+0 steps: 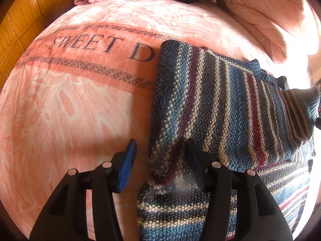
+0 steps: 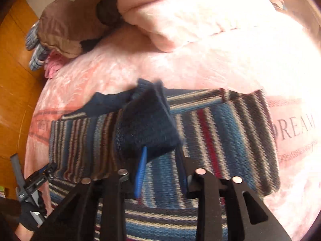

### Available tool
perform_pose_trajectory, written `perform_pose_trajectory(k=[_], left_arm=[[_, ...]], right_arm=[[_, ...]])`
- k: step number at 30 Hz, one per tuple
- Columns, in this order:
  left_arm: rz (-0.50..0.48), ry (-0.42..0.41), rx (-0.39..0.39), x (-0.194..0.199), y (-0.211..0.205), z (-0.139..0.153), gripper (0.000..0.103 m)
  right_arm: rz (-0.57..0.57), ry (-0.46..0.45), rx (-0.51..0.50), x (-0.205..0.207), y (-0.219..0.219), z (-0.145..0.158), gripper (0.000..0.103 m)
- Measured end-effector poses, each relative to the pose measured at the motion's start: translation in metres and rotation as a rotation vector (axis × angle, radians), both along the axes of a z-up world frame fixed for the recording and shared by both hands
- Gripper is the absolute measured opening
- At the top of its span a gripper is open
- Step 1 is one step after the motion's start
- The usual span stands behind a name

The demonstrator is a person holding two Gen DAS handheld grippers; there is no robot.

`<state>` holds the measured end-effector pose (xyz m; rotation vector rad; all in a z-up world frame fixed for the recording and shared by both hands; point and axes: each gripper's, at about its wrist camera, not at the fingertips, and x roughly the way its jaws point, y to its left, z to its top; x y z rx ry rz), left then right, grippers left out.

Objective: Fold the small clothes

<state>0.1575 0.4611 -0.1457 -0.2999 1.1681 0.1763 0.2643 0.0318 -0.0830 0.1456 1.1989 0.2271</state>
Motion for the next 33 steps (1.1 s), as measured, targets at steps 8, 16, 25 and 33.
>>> perform_pose_trajectory(k=[8,16,25,33], left_arm=[[-0.002,-0.005,0.003,-0.001,-0.001,-0.001,0.053],[-0.006,-0.006,-0.001,0.002,0.001,-0.003,0.055],[-0.011,-0.001,0.001,0.000,-0.001,-0.003,0.056],[-0.078,0.084,-0.037,-0.063,-0.012,0.030,0.056]], right_arm=[[-0.129,0.099,0.237,0.016,-0.048,-0.039,0.068],[-0.062,0.100,0.154,0.023,-0.021,-0.050,0.013],[-0.007,0.109,0.057,-0.001,-0.039,-0.057,0.000],[0.089,0.085,0.044,-0.071,-0.057,-0.011,0.030]])
